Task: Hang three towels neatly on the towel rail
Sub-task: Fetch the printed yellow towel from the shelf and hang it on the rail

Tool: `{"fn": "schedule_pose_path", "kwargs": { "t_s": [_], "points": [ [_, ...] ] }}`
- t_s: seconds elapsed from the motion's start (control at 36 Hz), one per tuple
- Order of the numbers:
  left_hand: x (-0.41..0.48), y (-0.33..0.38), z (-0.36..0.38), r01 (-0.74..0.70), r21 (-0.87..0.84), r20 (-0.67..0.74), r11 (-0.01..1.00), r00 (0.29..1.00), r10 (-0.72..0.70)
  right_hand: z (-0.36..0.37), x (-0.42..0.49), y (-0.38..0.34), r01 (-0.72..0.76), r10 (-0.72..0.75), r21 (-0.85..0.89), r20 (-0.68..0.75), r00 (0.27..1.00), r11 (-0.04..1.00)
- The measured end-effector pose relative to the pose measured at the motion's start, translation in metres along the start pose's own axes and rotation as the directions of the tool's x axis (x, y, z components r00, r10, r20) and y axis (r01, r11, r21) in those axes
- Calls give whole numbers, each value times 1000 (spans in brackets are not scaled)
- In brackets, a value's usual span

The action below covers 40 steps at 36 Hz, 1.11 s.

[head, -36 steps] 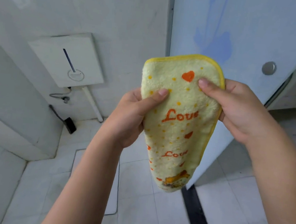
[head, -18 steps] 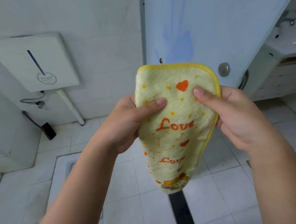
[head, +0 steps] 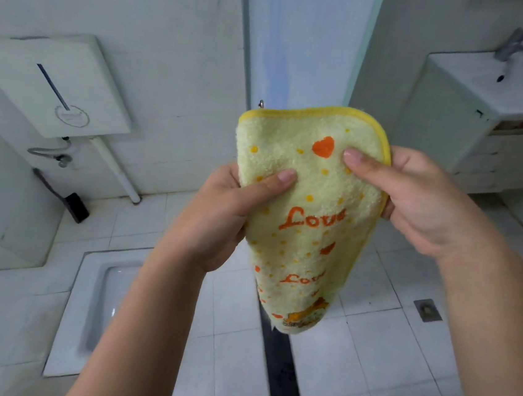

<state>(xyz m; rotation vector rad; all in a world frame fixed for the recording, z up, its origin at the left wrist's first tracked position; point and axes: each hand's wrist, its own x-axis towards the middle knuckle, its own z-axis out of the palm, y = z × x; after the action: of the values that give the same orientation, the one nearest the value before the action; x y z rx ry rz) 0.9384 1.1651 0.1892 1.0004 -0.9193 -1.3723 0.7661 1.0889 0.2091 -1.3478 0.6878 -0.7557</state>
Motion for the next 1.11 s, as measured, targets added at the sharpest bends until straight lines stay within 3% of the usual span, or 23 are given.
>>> {"fn": "schedule_pose_path", "kwargs": {
  "t_s": [0.44, 0.67, 0.89, 1.11],
  "points": [
    [60, -34, 104, -63, 117, -31, 991, 997, 67, -112, -8, -4, 15, -16, -7, -130, 991, 1000],
    [120, -43, 133, -135, 98, -169, 986, 974, 150, -155, 13, -12, 62, -61, -1, -188, 980, 998],
    [196, -46, 160, -172, 226, -338, 959, 909, 243, -206, 57, -22, 111, -114, -27, -285, 952, 993],
    [264, -42, 160, -267, 320, -395, 909, 834, 384, -249, 118, -35, 147, -165, -89, -249, 954, 985]
  ]
}}
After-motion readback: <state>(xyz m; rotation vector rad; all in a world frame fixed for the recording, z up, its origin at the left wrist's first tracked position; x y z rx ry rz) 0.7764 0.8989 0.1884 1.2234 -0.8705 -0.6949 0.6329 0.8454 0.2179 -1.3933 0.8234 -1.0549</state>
